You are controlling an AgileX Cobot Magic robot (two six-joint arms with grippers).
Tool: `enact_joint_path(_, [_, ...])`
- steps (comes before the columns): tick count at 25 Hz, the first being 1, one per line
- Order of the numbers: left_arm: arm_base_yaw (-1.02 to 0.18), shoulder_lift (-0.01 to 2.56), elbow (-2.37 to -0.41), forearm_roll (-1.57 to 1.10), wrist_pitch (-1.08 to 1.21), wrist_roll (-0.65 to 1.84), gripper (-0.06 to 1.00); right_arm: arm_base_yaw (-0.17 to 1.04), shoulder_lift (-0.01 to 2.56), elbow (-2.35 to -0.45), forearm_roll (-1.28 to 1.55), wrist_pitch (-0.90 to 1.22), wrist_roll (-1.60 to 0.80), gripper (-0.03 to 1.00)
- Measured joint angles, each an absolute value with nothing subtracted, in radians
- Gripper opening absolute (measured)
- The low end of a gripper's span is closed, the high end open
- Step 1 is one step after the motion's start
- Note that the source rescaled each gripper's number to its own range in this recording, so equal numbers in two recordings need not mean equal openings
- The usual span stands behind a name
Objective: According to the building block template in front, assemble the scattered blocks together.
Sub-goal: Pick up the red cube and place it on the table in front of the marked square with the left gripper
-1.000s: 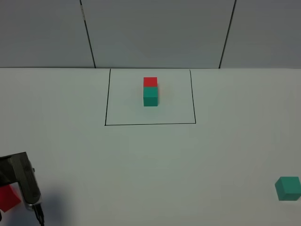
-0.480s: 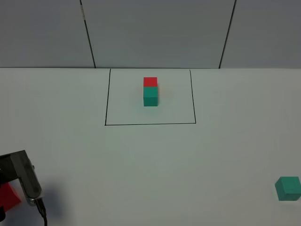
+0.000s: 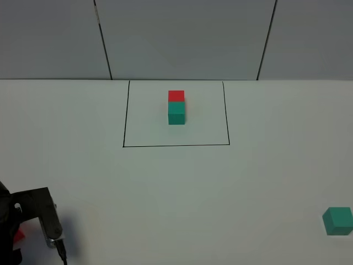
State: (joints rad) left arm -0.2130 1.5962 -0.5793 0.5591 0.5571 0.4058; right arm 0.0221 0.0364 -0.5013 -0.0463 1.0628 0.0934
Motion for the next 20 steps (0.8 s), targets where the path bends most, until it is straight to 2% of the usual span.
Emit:
enact_joint_path(8, [-0.119,1.601,-0.587,0.56,0.496,0.403,0.86,0.022,0.036,-0.501,-0.046,1.063,0.093,0.39])
enact_joint_path(20, [-0.086,1.601,-0.588,0.555,0.426,0.371,0.83,0.022,0.036,-0.501,-0.046,1.063,0.093,0.39])
